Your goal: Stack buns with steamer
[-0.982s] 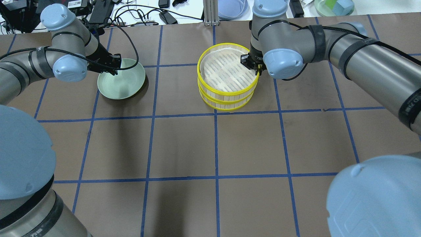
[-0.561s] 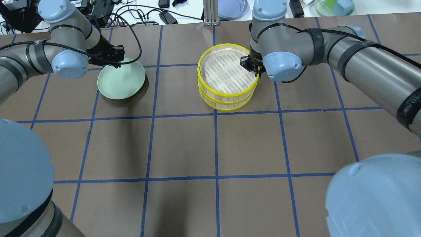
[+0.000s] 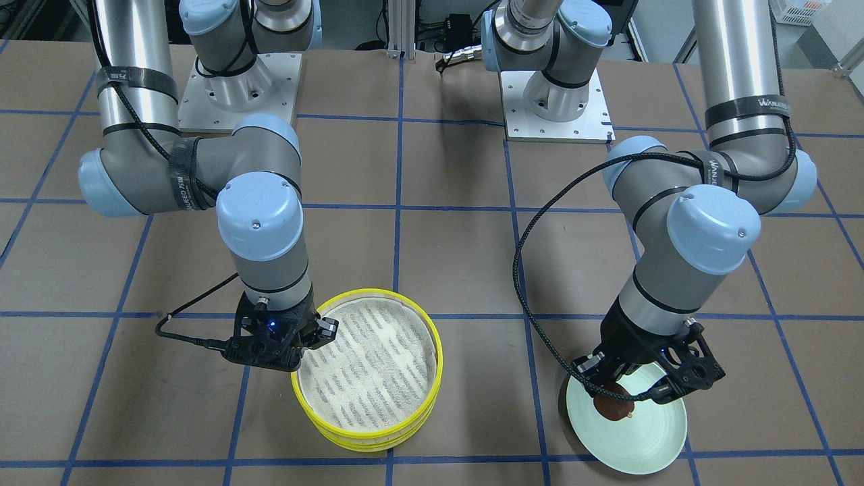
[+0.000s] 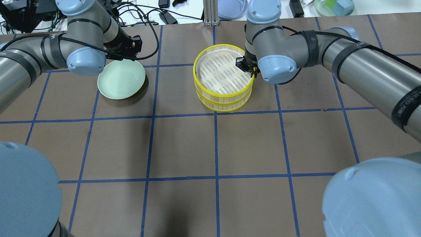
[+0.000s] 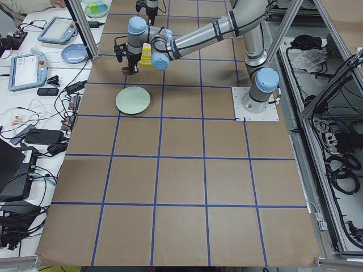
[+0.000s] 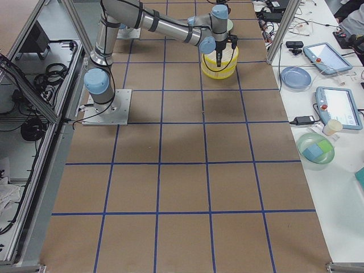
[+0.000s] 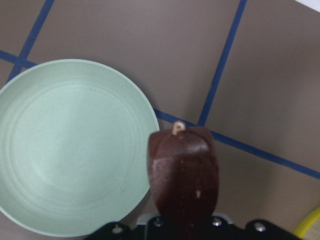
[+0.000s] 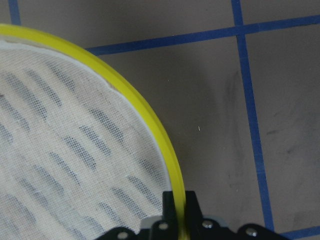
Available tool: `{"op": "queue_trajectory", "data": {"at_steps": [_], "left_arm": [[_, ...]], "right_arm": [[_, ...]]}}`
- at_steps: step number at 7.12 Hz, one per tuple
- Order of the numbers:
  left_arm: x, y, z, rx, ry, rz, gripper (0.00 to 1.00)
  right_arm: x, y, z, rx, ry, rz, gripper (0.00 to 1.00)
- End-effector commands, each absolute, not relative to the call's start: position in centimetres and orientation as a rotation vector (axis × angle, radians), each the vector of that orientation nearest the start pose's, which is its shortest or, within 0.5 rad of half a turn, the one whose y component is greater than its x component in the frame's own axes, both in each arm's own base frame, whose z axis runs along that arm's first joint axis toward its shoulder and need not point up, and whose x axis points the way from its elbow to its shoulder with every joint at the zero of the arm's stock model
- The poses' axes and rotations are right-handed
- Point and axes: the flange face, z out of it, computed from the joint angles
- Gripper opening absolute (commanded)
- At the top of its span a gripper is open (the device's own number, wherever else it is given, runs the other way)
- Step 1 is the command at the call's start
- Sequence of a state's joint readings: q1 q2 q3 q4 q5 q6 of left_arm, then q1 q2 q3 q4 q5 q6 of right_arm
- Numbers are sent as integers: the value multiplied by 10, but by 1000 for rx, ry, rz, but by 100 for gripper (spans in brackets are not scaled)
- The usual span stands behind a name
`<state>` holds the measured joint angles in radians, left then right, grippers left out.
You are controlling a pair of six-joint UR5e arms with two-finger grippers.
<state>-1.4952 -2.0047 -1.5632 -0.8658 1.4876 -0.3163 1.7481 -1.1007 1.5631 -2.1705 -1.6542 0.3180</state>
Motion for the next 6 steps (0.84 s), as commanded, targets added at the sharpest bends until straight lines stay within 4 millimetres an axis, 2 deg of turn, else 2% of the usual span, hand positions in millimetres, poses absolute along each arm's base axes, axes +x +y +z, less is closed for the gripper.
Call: {"op": "queue_trajectory", "data": {"at_steps": [1,2,3,4,5,6], "left_arm": [[-104,-664,328,-603,3176,-456,0],[-106,-663,329,-608,3177,-458,0],[-114,-662,333,-672,3183,-464,0],[-133,-660,345,-718,3233,-497,0],[-151,-658,354,-792,3237,-529,0],[-182,-650,360,-914,3235,-530,0]], "right_arm": [[240,-623,280,227,3178,-244,0],[241,-624,280,227,3175,-258,30],[241,-625,280,230,3168,-271,68],[241,-625,282,229,3162,-278,84],[240,-625,295,211,3156,-315,92],[233,-623,313,196,3163,-355,99]]}}
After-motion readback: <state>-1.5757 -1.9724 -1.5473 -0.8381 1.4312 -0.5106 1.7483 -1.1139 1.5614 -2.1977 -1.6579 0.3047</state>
